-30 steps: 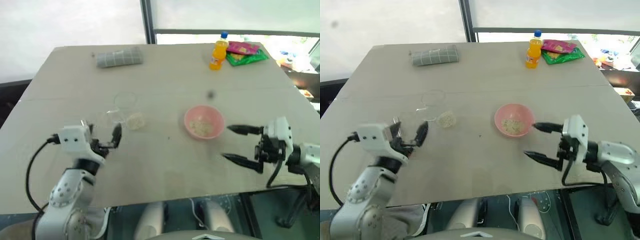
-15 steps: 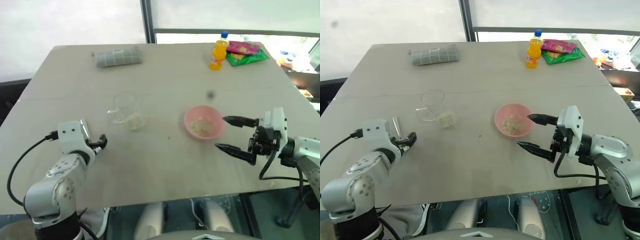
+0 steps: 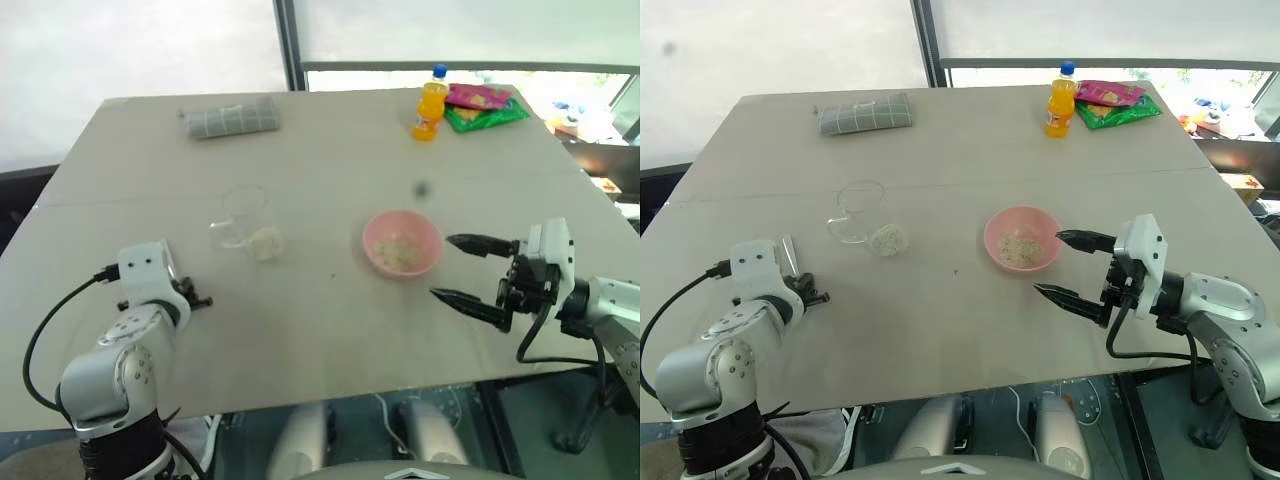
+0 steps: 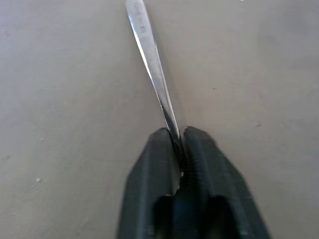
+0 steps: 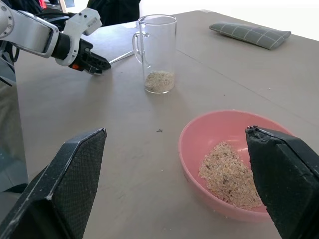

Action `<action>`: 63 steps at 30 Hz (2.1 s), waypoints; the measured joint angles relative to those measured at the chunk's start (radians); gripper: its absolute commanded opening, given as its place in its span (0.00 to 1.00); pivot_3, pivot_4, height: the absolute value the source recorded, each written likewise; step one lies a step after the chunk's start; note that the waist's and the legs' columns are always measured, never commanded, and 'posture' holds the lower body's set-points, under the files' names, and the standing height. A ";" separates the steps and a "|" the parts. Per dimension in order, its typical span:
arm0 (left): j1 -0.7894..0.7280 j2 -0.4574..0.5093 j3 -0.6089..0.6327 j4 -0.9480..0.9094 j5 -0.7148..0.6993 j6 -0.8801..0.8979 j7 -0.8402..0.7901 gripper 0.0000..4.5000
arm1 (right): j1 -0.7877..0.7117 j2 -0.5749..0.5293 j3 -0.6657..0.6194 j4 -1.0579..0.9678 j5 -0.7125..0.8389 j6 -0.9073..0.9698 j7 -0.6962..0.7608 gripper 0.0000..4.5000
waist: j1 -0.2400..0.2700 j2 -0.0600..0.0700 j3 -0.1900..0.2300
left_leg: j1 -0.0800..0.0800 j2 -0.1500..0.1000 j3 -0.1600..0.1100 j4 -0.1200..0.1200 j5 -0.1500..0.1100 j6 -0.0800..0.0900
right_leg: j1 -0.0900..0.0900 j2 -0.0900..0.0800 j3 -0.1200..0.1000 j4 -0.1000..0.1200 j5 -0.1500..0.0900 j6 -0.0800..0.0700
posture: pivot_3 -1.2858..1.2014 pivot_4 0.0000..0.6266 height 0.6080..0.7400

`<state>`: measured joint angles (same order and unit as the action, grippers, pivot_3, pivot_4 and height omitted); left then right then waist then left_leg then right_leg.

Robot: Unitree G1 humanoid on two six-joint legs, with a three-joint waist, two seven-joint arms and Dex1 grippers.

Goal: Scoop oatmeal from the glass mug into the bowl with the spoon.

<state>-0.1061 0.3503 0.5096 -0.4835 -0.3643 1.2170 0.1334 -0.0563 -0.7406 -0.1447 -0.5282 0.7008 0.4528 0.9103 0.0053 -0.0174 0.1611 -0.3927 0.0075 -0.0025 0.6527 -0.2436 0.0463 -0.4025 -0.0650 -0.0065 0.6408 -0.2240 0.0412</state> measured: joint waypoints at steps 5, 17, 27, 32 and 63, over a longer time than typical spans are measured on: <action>-0.002 -0.039 0.022 -0.003 0.021 -0.018 0.004 0.01 | 0.000 0.000 0.000 0.021 -0.020 -0.012 0.004 1.00 | 0.001 0.000 0.000 | 0.000 0.000 0.002 0.000 0.000 0.000 | 0.000 -0.001 0.001 0.000 0.000 0.000 | 0.52 0.24 1.00; -0.079 -0.013 0.074 0.020 0.054 -0.258 -0.046 0.01 | -0.037 0.012 0.010 0.079 -0.044 -0.032 0.020 1.00 | 0.014 -0.007 0.004 | -0.008 -0.001 0.001 0.002 0.000 0.000 | -0.005 -0.006 -0.001 -0.001 0.000 -0.001 | 0.52 0.24 1.00; -0.377 0.149 -0.090 -0.094 0.022 -0.367 -0.182 0.01 | -0.077 0.016 0.012 0.116 -0.056 -0.040 0.031 1.00 | 0.012 -0.010 0.006 | -0.020 -0.003 -0.003 0.007 0.001 -0.002 | -0.010 -0.005 -0.005 -0.003 0.003 0.004 | 0.52 0.24 1.00; -0.480 0.144 -0.184 -0.115 -0.023 -0.398 -0.249 0.01 | -0.091 0.033 0.010 0.119 -0.056 -0.036 0.003 1.00 | 0.008 -0.010 0.007 | -0.020 -0.004 -0.003 0.007 0.002 -0.004 | -0.011 -0.005 -0.005 -0.003 0.003 0.005 | 0.52 0.24 1.00; -0.367 0.188 -0.630 -0.171 -0.062 -0.539 -0.655 0.00 | -0.549 0.347 -0.083 0.152 0.645 0.419 -0.859 0.72 | 0.005 -0.003 0.012 | -0.021 -0.001 -0.002 0.015 0.001 -0.001 | -0.012 0.002 -0.002 0.005 0.004 0.005 | 0.52 0.24 1.00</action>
<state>-0.4733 0.5386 -0.1201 -0.6545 -0.4262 0.6780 -0.5217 -0.6057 -0.3937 -0.2279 -0.3764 1.3457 0.8718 0.0508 0.0105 -0.0202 0.1735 -0.4142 0.0062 -0.0049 0.6681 -0.2426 0.0456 -0.4149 -0.0631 -0.0089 0.6455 -0.2205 0.0459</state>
